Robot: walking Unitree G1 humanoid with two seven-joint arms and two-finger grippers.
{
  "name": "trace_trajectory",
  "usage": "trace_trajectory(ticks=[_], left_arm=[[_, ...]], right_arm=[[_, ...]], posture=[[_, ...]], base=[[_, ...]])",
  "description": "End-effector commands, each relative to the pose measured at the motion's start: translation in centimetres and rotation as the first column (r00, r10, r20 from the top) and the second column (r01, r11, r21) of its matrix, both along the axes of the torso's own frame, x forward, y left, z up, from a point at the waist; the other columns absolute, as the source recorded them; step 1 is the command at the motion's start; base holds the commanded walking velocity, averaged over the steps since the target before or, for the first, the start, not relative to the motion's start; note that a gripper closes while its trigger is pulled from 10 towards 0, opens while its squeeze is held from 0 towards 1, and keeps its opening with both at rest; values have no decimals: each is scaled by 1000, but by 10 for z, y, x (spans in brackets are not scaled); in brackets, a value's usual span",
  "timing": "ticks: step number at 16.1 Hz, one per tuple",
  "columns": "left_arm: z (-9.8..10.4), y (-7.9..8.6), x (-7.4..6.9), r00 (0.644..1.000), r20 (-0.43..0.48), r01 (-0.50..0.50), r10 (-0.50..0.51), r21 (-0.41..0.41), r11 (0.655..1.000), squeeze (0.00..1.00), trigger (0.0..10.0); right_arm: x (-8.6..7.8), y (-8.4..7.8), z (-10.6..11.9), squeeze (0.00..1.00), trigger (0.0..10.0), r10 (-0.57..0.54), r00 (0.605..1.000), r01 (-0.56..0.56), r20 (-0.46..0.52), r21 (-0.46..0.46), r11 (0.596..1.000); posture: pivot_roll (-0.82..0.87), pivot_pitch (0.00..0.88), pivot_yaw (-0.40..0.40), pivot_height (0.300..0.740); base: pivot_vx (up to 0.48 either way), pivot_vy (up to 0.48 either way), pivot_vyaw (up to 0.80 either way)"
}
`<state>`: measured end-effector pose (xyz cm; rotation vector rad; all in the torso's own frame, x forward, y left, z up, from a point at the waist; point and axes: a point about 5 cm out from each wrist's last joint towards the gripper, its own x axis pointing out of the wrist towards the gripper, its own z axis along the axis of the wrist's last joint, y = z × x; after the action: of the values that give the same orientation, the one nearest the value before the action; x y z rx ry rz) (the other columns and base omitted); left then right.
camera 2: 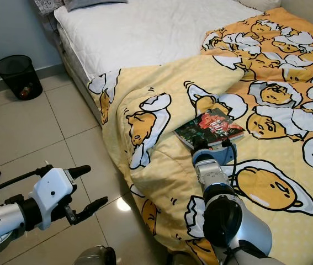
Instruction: Clean up the room
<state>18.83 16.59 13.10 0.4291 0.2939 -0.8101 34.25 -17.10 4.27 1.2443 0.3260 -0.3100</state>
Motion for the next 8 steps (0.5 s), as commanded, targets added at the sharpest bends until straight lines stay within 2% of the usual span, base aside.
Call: trace_trajectory(ticks=[1,6,8], left_arm=[[-2,-3,-2,1000,-5,11,-11,5,1000,980,10000],[-6,-3,0,1000,0,-4,4,4,1000,980,10000],[-10,-5,3,1000,8,-27,27,-12,1000,980,10000]], right_arm=[[4,-1,5,0,0,6,1000,-6,2,-6,1000],[6,0,8,0,0,26,1000,-26,14,-22,999],[7,-6,10,0,0,23,999,-22,25,-39,999]], posture=[[262,96,-18,740],[255,55,-37,740],[228,6,-46,740]], base=[[0,0,0],[0,0,0],[0,0,0]])
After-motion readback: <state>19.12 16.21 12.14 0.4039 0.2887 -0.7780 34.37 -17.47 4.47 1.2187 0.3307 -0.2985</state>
